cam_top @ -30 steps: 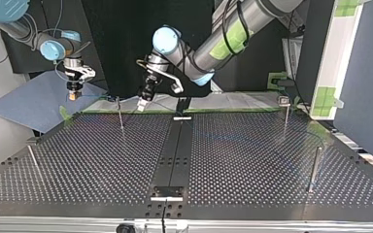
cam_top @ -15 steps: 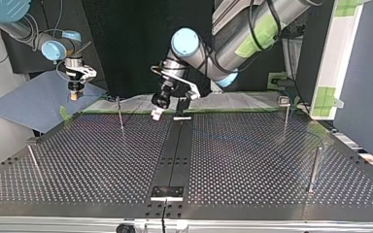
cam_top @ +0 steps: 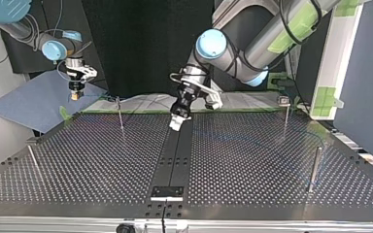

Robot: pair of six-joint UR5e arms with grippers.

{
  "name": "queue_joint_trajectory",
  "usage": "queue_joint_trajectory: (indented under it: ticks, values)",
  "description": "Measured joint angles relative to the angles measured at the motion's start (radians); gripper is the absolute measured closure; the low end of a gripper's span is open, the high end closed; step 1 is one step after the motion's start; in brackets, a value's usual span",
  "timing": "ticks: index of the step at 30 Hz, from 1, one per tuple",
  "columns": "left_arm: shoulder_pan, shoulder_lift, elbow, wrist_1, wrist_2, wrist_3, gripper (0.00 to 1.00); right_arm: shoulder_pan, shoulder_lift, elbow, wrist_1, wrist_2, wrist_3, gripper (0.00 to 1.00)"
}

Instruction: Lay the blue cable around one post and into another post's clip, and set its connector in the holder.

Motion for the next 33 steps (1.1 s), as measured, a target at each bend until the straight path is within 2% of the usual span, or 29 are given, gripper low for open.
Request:
queue_joint_trajectory:
  ticks: [5, 9, 15, 21, 28, 33]
  values:
    - [0.036, 0.043, -0.043, 0.009, -0.010, 0.024, 0.00, 0.002, 0.001, 0.000, -0.001, 0.000, 0.000, 1.00]
    - [0.044, 0.072, -0.076, -0.008, -0.020, 0.031, 0.00, 0.004, 0.001, 0.000, -0.002, 0.000, 0.000, 1.00]
    - [0.044, 0.083, -0.132, -0.053, -0.023, 0.043, 0.00, 0.009, 0.002, -0.001, -0.004, 0.000, 0.000, 1.00]
    - [0.041, 0.083, -0.188, -0.073, -0.022, 0.050, 0.00, 0.010, 0.003, -0.001, -0.005, 0.000, 0.001, 1.00]
    - [0.038, 0.083, -0.251, -0.065, -0.028, 0.056, 0.00, 0.010, 0.003, -0.001, -0.004, 0.000, 0.002, 1.00]
    - [0.029, 0.083, -0.294, -0.030, -0.057, 0.057, 0.00, 0.011, 0.003, -0.001, -0.003, 0.000, 0.002, 1.00]
